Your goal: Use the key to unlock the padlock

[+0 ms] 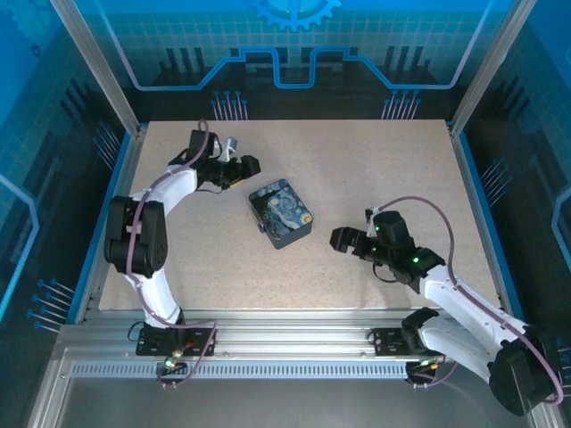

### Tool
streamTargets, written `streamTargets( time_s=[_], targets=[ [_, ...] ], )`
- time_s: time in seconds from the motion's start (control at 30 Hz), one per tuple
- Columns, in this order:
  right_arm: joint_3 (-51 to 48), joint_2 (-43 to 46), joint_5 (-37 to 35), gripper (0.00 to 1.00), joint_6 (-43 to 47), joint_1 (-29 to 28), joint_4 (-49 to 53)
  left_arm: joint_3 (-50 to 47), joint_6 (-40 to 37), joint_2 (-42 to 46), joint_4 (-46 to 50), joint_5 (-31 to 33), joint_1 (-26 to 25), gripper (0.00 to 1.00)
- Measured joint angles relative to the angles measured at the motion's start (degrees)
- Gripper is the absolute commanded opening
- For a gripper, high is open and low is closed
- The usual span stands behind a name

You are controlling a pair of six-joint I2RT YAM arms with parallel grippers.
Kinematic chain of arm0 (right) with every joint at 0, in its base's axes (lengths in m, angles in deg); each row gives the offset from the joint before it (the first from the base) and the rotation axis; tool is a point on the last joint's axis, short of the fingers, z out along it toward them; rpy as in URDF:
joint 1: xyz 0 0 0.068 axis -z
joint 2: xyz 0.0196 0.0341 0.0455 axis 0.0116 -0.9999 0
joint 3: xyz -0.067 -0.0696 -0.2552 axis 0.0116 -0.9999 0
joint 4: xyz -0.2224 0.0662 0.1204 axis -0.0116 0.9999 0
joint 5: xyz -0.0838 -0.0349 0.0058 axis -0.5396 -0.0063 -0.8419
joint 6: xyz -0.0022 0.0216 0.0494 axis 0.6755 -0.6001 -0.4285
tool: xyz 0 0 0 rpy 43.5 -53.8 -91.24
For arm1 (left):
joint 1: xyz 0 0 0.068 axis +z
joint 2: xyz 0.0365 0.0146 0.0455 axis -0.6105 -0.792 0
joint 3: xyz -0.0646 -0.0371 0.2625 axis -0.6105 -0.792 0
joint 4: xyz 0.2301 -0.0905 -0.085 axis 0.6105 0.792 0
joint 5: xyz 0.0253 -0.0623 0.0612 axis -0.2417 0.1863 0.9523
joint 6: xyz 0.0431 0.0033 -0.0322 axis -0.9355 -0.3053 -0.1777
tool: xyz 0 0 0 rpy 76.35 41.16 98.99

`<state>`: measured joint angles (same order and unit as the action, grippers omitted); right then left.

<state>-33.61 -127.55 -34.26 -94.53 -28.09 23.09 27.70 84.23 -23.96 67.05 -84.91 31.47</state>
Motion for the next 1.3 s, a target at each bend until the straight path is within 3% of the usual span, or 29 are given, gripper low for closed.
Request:
streamTargets(
  time_s=[0.23,0.43,0.97,1.3],
  targets=[
    [-1.03,-1.88,-3.26,0.95,-4.59,-7.63,-1.11,6.69,-2.75,-6.97,5.29,-2.80,-1.77,0.78],
    [-0.94,-8.39,-3.15,0.91,-6.03,-9.79,-4.46,6.32,-4.83,-7.50,8.04,-4.92,-2.45,0.74],
    [13.20,-33.46,2.67,0.80,-5.97,-11.06,-14.27,-13.88,-2.14,7.10,2.67,-5.35,-3.19,0.69],
    [21.03,-39.74,3.15,0.65,-5.29,-10.69,-10.05,-21.92,2.16,12.31,-3.37,-2.47,-3.02,0.54]
  ],
)
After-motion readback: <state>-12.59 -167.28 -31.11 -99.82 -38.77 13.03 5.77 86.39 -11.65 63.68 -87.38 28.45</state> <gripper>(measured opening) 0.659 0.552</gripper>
